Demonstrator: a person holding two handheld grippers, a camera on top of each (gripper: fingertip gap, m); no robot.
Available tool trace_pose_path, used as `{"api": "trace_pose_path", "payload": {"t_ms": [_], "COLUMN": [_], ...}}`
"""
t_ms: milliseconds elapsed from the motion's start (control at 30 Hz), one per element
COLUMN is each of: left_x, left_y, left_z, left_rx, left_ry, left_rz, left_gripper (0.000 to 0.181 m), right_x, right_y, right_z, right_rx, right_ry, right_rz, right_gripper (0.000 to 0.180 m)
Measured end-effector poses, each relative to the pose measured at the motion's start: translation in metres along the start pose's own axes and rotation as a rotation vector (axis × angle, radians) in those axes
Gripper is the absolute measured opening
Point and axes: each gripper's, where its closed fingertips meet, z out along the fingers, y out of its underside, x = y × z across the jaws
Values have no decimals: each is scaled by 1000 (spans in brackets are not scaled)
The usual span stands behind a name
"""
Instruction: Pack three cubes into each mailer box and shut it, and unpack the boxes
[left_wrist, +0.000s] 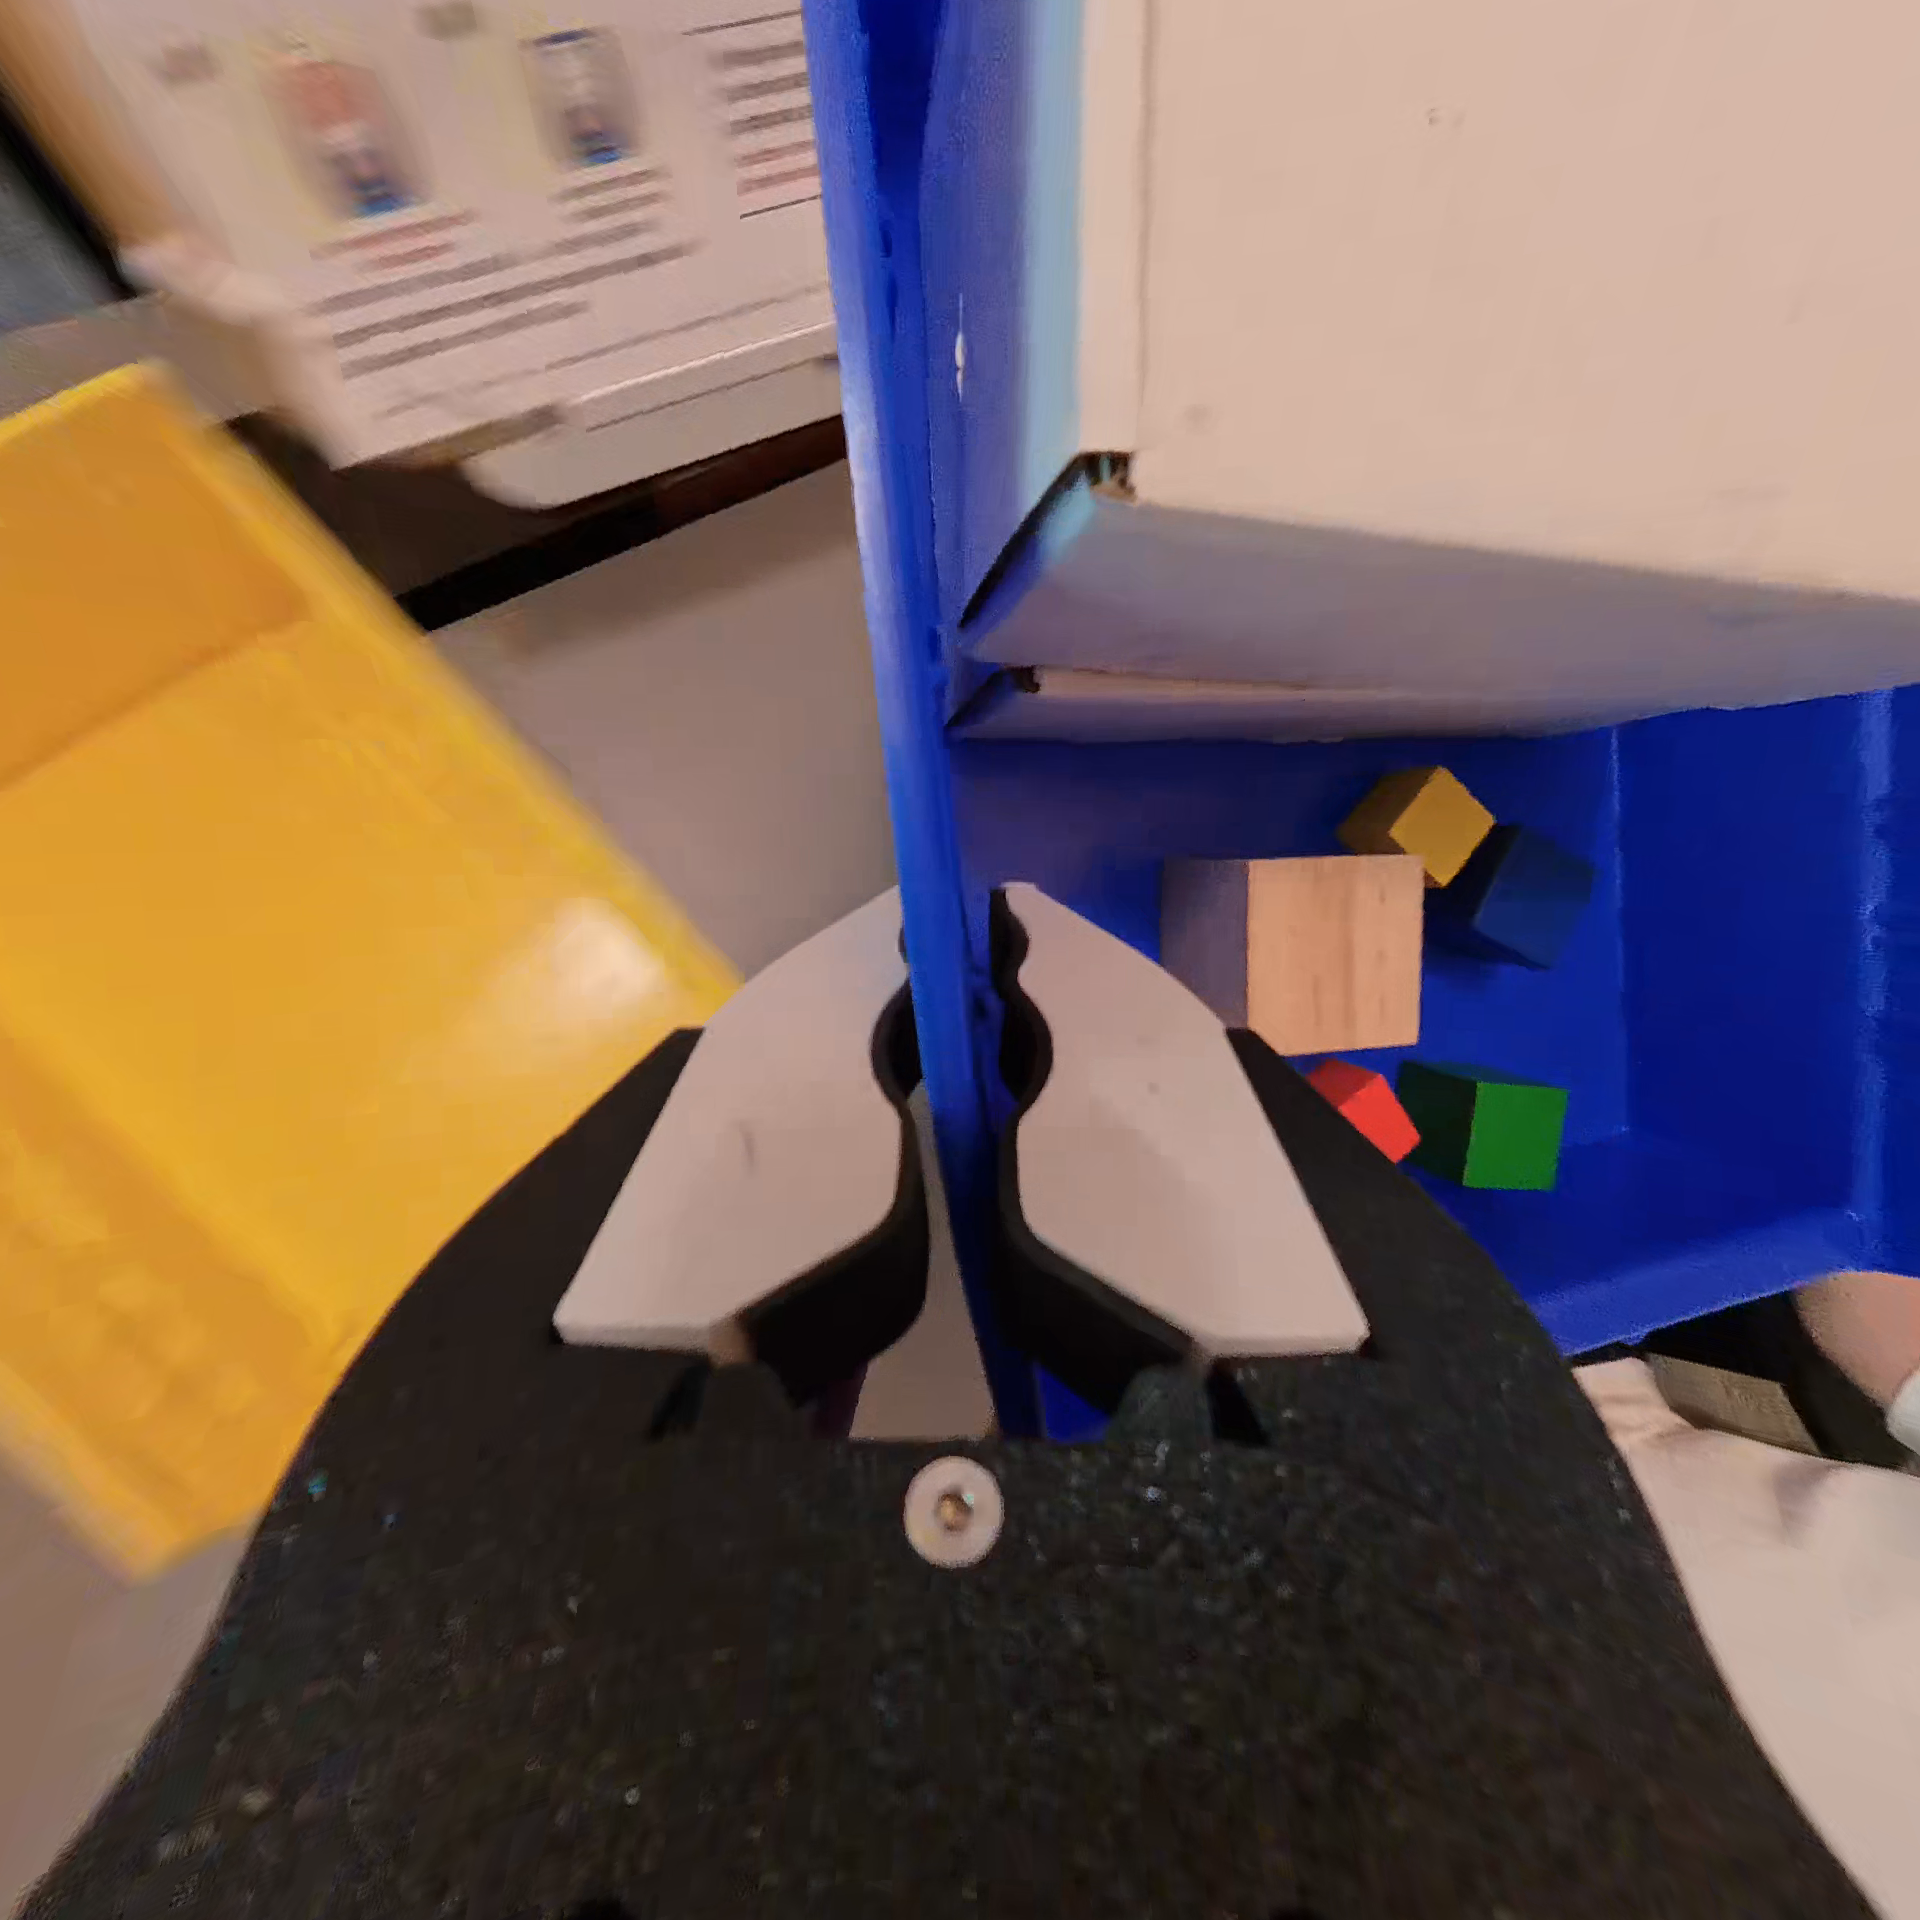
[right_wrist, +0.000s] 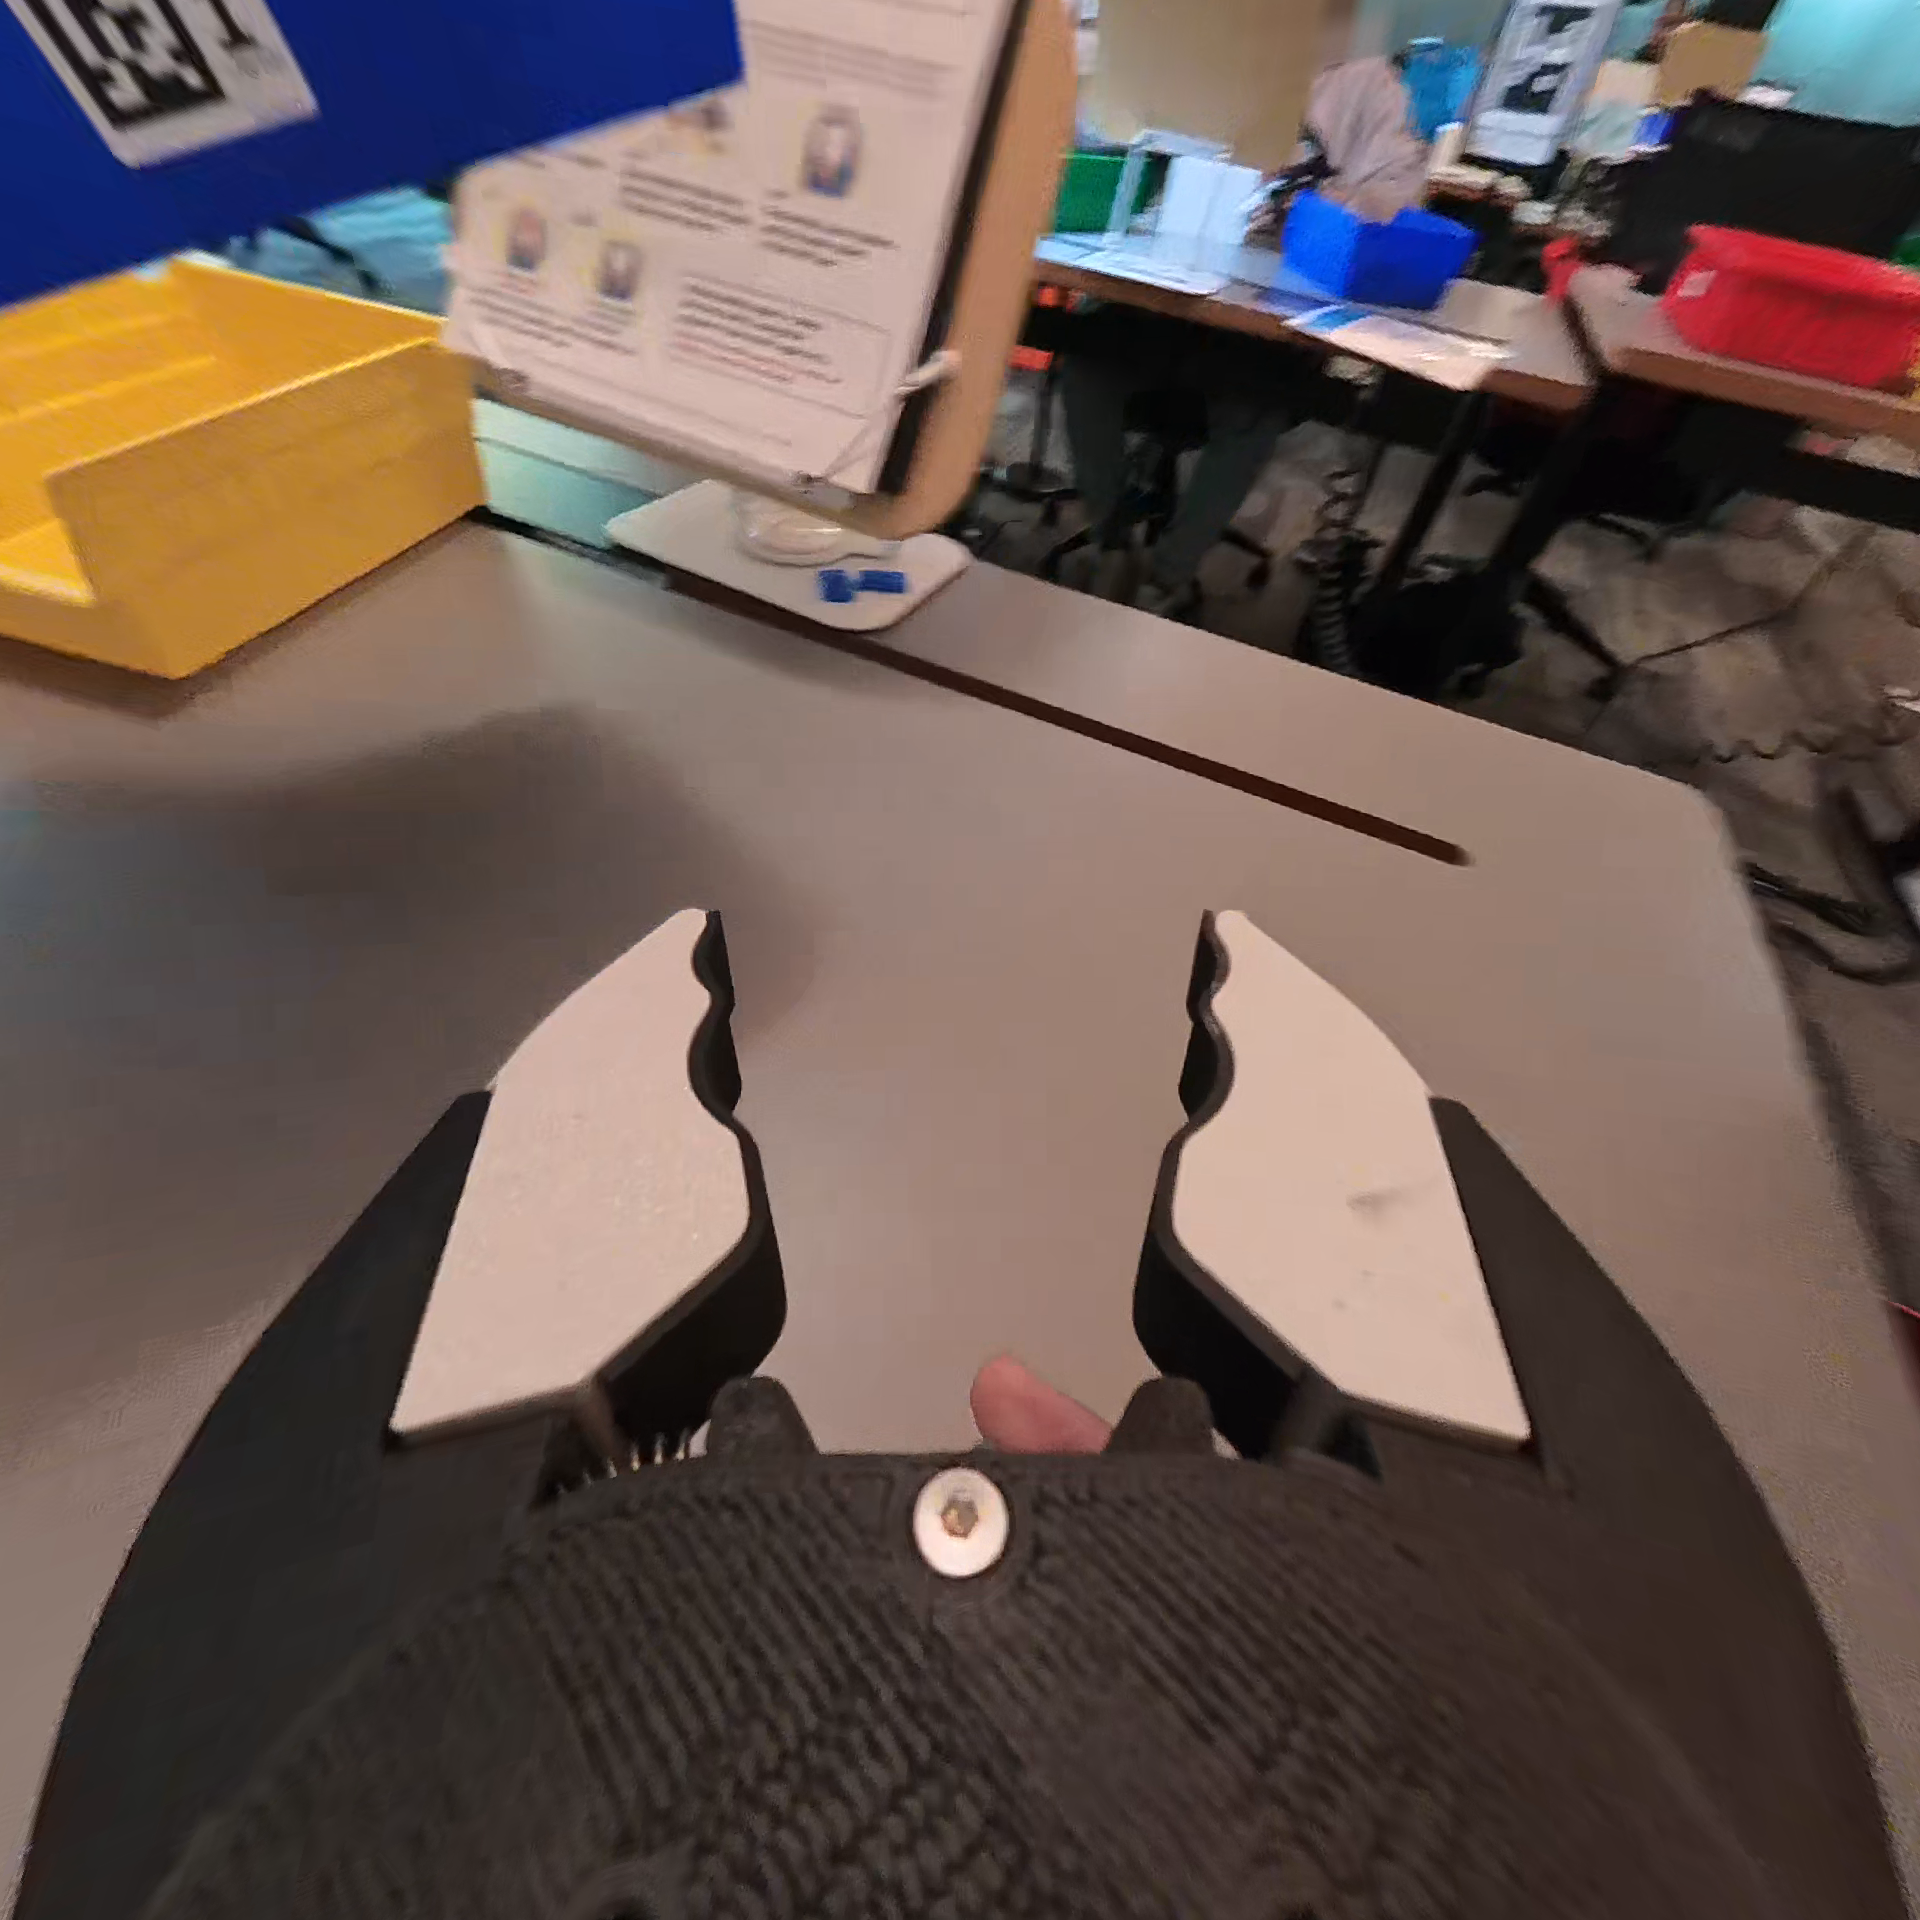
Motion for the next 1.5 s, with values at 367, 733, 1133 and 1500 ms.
{"api": "trace_pose_path", "payload": {"t_ms": [367,733,1133,1500], "left_x": [-230,-281,-293,-281], "left_y": [209,356,368,282], "left_z": [-208,-264,-254,-144], "left_rx": [181,212,212,152], "left_ry": [-390,-543,-538,-390], "left_rz": [-537,-761,-759,-626], "left_gripper": [11,13,13,15], "right_x": [-288,-375,-334,-131], "right_y": [-31,-49,-36,-4], "right_z": [152,331,312,151], "right_rx": [-51,-221,-238,-155], "right_ry": [-430,-170,-365,-357], "right_rz": [-48,56,-5,-44], "right_gripper": [88,82,5,5]}}
